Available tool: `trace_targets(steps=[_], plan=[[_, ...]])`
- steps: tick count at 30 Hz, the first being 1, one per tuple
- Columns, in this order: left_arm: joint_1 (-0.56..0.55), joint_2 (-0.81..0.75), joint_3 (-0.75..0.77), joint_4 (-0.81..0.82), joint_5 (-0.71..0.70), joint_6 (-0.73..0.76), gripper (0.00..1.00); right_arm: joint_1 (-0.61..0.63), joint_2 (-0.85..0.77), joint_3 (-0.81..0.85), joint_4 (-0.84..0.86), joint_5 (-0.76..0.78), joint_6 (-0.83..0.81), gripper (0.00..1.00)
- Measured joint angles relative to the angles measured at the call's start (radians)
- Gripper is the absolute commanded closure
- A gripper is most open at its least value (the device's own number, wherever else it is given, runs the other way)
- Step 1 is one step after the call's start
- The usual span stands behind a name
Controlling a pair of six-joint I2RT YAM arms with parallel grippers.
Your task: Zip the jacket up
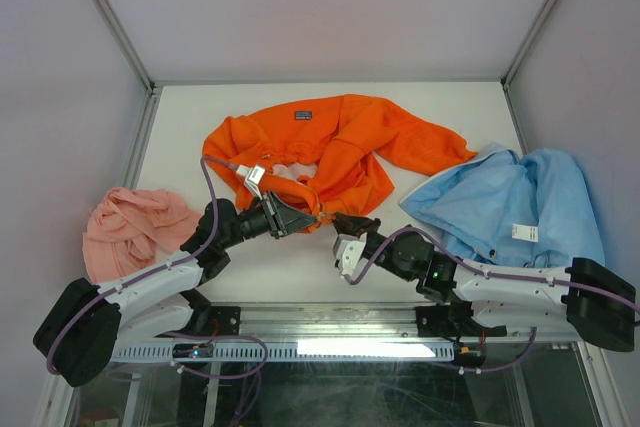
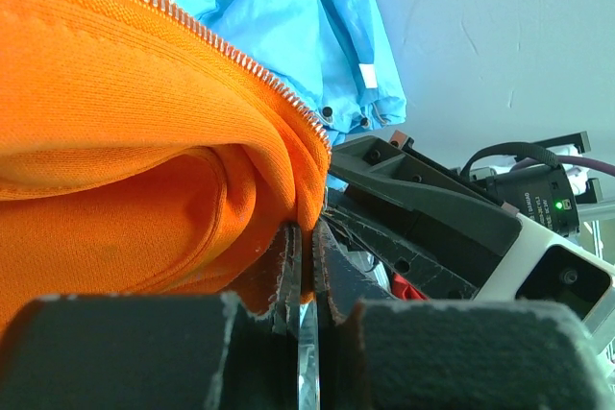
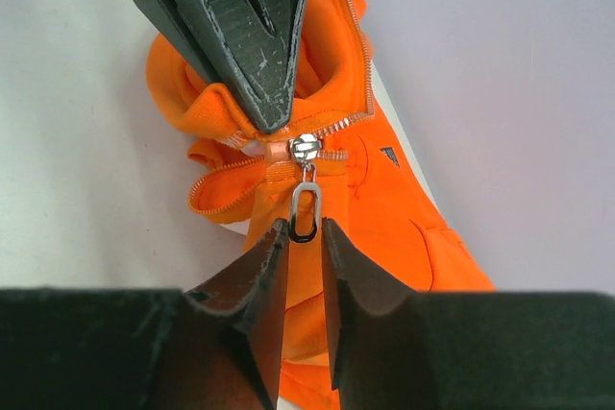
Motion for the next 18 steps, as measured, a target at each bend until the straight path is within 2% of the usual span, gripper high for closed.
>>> trace_targets(steps=[6,15,17,18], plan=[[0.000,0.000,0.000,-0.003,0.003,0.002,1.00,0.000,0.001,0.000,0.002,0.001,-0.003,0.83],[0.000,0.000,0.002,-0.008,0.017,0.005,1.00,0.000,0.043,0.004,0.021,0.001,-0.018,0.84],[0.000,0.000,0.003,-0.009,0.017,0.005,1.00,-0.002,0.051,0.008,0.027,0.001,-0.021,0.86],[0.000,0.000,0.004,-0.009,0.017,0.005,1.00,-0.003,0.053,0.009,0.033,0.000,-0.021,0.90]])
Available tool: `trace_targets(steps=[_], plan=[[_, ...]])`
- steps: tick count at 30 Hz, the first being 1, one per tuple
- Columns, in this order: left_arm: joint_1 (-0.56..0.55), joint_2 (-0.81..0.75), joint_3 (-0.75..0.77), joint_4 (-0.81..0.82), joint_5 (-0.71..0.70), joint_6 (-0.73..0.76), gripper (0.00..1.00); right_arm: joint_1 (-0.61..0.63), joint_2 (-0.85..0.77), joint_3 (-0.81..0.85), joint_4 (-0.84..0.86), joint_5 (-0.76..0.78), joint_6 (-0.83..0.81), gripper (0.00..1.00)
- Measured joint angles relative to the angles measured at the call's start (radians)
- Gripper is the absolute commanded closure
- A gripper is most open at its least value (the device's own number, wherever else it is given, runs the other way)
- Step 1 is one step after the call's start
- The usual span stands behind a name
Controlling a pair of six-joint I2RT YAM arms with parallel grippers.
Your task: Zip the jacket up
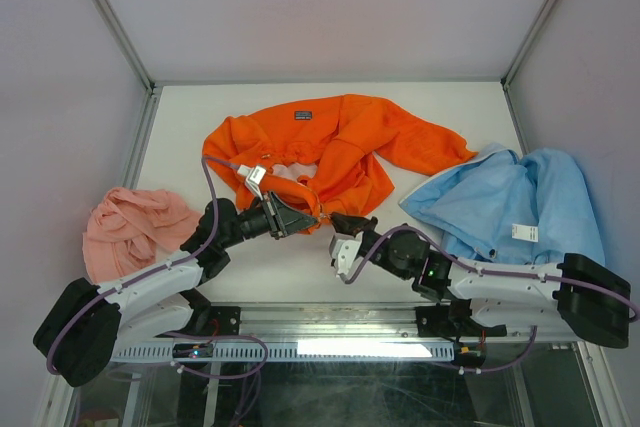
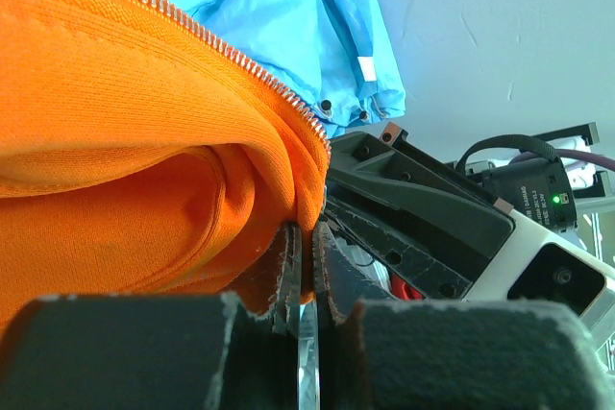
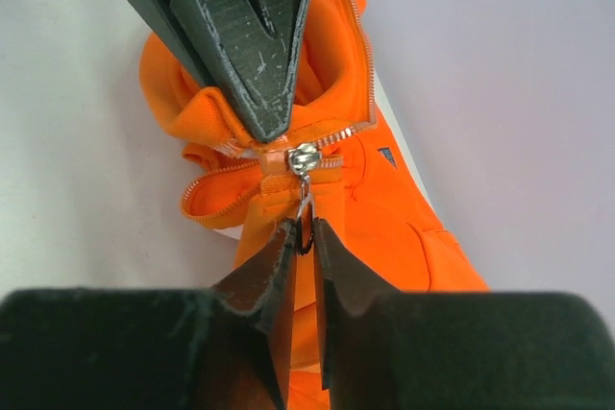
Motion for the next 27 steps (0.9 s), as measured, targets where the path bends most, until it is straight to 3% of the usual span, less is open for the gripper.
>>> trace_targets(steps=[3,14,27], plan=[[0.000,0.000,0.002,-0.006,0.000,0.003,1.00,-0.005,0.002,0.005,0.005,0.000,-0.005,1.00],[-0.021,-0.012,0.032,-0.142,-0.002,0.074,1.00,-0.092,0.020,0.092,-0.078,-0.060,-0.006,1.00],[-0.127,-0.110,0.059,-0.483,-0.122,0.227,1.00,-0.388,0.320,0.418,-0.317,-0.242,0.131,1.00]])
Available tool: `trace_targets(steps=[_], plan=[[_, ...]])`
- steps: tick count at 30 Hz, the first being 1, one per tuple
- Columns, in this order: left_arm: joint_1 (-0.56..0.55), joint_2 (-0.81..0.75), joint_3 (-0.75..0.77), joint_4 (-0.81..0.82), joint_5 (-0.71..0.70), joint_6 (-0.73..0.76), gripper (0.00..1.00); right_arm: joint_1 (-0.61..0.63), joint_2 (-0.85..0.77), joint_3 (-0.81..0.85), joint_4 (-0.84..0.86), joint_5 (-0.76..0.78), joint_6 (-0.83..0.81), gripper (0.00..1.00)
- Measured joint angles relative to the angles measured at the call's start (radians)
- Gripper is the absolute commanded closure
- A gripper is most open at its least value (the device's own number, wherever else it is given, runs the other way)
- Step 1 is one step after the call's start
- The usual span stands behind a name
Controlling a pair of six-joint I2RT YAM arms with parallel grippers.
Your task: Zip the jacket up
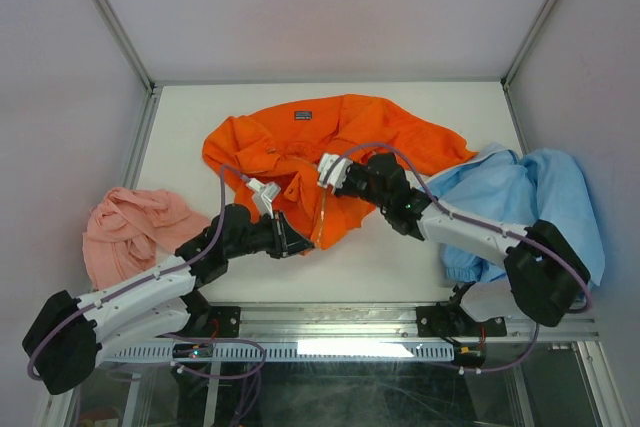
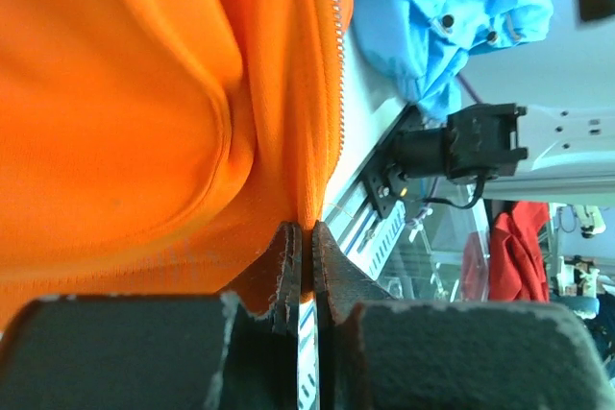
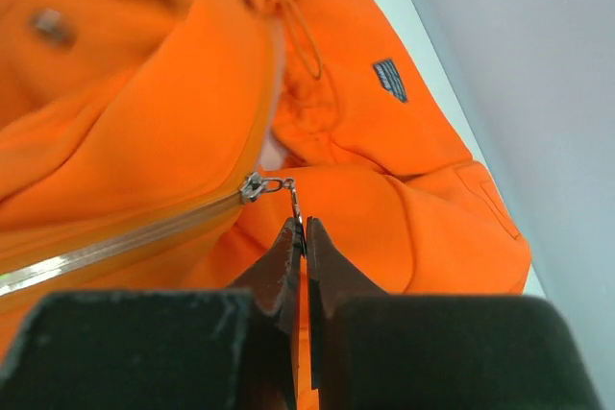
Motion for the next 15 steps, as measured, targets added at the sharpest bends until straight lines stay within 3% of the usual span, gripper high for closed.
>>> trace_targets(steps=[3,7,9,12,15], plan=[[-0.016,-0.054,-0.030,-0.076,-0.023,0.001,1.00,-0.075,0.114,0.138,-0.038,-0.001,0.080,1.00],[-0.019,-0.161,-0.087,-0.206,-0.082,-0.018,0.99,-0.113,0.174,0.206,-0.078,-0.003,0.144,1.00],[-0.019,-0.222,-0.096,-0.277,-0.120,-0.027,0.80,-0.109,0.177,0.208,-0.098,-0.011,0.167,1.00],[-0.026,-0.278,-0.080,-0.352,-0.172,-0.031,0.61,-0.090,0.171,0.207,-0.101,-0.020,0.182,1.00],[-0.032,-0.258,-0.002,-0.422,-0.224,-0.010,0.48,-0.069,0.136,0.194,-0.106,-0.034,0.200,1.00]])
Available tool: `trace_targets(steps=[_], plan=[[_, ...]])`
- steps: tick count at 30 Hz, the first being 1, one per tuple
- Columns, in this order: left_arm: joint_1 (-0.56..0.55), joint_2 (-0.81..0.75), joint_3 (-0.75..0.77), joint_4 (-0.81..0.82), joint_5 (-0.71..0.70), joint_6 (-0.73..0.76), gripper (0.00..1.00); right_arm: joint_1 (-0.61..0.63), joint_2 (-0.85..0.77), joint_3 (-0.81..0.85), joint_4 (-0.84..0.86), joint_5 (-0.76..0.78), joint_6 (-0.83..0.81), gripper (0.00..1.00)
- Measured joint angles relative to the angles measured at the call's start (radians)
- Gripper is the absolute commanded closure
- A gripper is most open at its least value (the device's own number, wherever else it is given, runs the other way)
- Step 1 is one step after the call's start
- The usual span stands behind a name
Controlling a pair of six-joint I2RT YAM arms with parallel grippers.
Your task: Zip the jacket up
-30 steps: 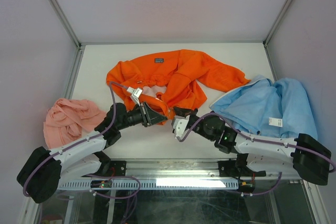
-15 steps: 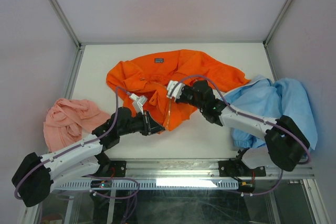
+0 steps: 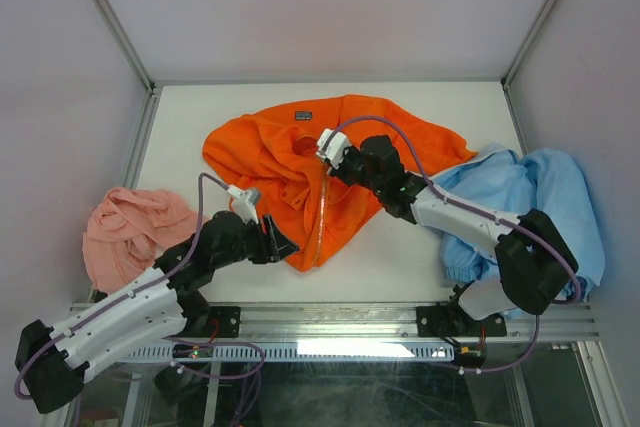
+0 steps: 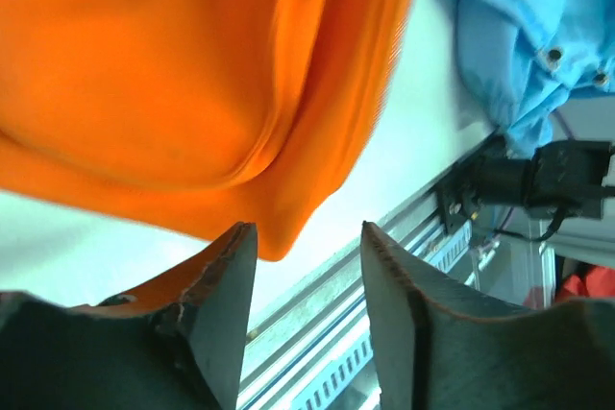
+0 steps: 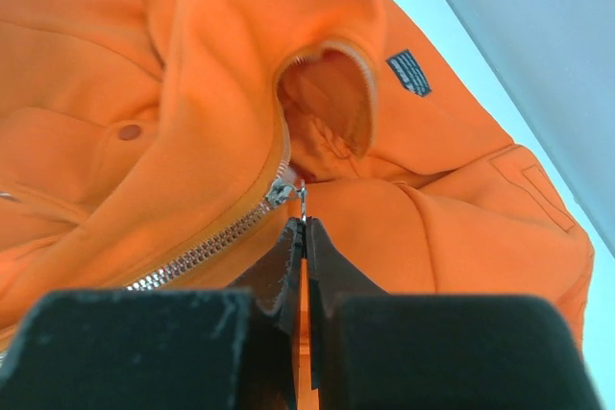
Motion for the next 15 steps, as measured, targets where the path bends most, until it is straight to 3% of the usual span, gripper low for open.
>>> trace_targets(steps=[4,12,15], plan=[[0.000,0.109,0.184,-0.018,-0.091,0.062,0.36,0.044,-0.089,-0.050,-0.009,-0.030,0.032,1.00],[0.001,0.365,0.349,0.124,-0.156,0.151,0.35,0.098,-0.155,-0.064,-0.037,-0.076,0.122,1.00],[0.001,0.471,0.370,0.144,-0.182,0.164,0.41,0.108,-0.155,-0.064,-0.051,-0.079,0.140,1.00]])
